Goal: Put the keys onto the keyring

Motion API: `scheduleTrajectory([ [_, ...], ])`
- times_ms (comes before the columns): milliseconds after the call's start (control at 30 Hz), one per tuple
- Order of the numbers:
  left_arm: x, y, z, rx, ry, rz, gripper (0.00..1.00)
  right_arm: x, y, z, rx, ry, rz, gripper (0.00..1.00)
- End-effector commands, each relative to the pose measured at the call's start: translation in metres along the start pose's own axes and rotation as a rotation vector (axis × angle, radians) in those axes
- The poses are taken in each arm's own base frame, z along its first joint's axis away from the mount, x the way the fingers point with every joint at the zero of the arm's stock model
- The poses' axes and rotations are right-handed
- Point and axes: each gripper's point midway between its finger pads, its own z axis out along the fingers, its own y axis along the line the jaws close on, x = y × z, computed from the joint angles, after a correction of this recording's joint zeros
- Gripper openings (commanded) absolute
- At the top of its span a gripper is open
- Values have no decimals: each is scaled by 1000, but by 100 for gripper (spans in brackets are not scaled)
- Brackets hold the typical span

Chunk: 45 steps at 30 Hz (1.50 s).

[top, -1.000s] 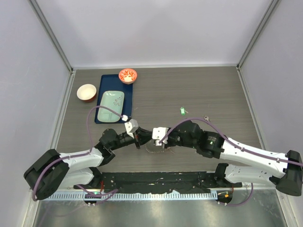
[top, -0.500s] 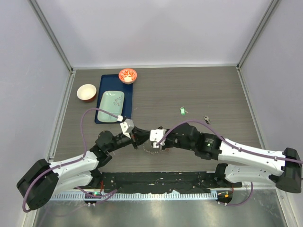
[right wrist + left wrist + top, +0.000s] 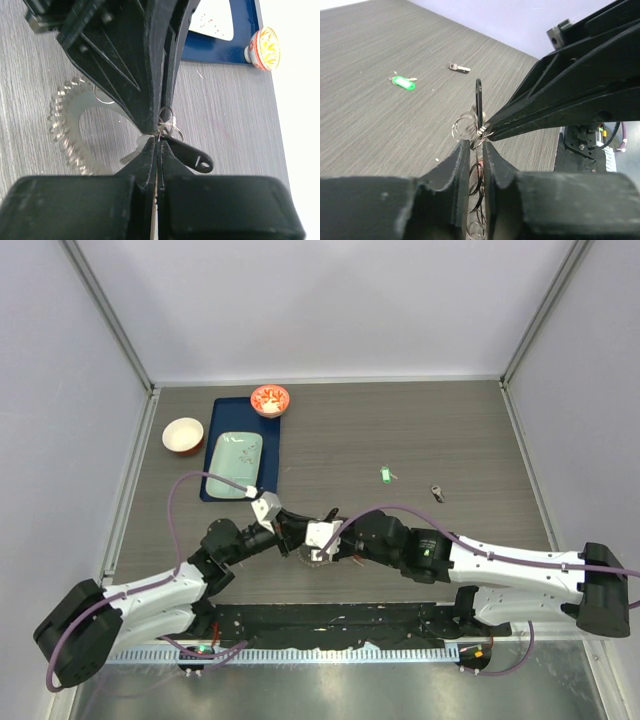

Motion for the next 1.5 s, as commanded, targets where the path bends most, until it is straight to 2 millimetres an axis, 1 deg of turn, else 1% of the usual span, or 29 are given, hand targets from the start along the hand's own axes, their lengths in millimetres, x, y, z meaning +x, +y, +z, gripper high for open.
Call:
scheduleTrajectory([
  [0, -45, -8, -1, 27, -152, 111, 25, 18, 1, -9, 11, 62, -17, 1],
  [67, -42, -10, -4, 40, -135, 148, 29, 18, 0, -10, 13, 66, -22, 1],
  [100, -35, -9, -6, 38, -101, 151, 33, 19, 1, -11, 10, 74, -27, 1],
  [167, -34, -10, -8, 45, -92, 181, 36, 20, 0, -11, 9, 77, -33, 1],
  [200, -29, -10, -9, 46, -70, 185, 39, 20, 0, -11, 9, 77, -34, 1],
  [300, -25, -7, -11, 38, -49, 211, 44, 17, 1, -11, -3, 73, -38, 1],
  [400, -21, -8, -9, 51, -23, 231, 47, 14, 0, -12, -7, 65, -42, 1],
  [433, -23, -8, -8, 53, -24, 238, 48, 13, -1, -13, -8, 60, -45, 1],
  [500, -19, -5, -5, 50, -12, 243, 48, 11, -2, -15, -11, 57, -50, 1],
  [633, -21, -4, -1, 57, -8, 270, 52, 5, -4, -19, -21, 46, -54, 1],
  [700, -23, -3, 0, 60, -11, 292, 52, 3, -4, -20, -29, 40, -56, 1],
  [833, -26, -5, 3, 81, -10, 323, 53, -9, -3, -26, -60, 1, -60, 1],
  [933, -29, -4, 7, 86, -12, 364, 53, -14, -6, -30, -64, -6, -69, 1],
  [1000, -32, -7, 10, 106, -15, 383, 54, -14, -7, -31, -71, 0, -79, 1],
  [1133, -29, -7, 15, 146, 2, 419, 54, -18, -8, -33, -75, -9, -84, 1],
  [1233, -28, -10, 16, 190, 1, 423, 54, -19, -10, -35, -76, -6, -92, 1],
  [1267, -25, -10, 17, 199, 9, 418, 53, -18, -10, -36, -79, -5, -94, 1],
  [1467, -16, -26, 17, 316, 36, 404, 53, -27, -8, -39, -102, -43, -96, 1],
])
